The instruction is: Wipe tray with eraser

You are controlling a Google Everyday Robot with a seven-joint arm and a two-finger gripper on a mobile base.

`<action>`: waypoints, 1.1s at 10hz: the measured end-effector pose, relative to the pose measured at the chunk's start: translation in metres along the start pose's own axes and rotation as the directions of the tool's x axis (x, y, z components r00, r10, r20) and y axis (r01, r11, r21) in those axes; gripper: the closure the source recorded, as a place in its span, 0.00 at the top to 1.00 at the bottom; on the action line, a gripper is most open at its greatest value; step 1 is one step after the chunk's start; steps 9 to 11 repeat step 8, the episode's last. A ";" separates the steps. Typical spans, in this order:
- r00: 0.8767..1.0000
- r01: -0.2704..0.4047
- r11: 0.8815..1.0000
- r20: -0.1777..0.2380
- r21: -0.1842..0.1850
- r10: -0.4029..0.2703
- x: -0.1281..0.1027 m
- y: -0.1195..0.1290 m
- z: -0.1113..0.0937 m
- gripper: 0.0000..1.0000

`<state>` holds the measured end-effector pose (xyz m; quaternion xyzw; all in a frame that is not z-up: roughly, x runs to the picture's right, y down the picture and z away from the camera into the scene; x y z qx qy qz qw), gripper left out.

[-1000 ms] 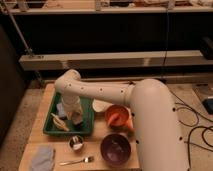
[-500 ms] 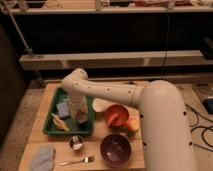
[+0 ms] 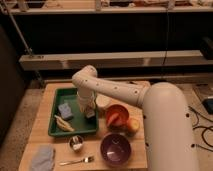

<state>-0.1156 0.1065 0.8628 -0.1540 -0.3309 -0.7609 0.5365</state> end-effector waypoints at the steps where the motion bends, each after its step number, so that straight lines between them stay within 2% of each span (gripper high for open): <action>1: 1.000 0.004 1.000 -0.011 0.001 -0.004 0.008 0.002 -0.001 0.00; 4: 0.999 0.032 0.999 -0.030 -0.004 -0.032 0.031 -0.002 -0.003 0.00; 7: 0.999 0.046 0.999 -0.006 -0.015 -0.046 0.048 0.005 0.008 0.00; 11: 0.999 0.053 0.999 -0.001 -0.012 -0.053 0.052 0.003 0.012 0.00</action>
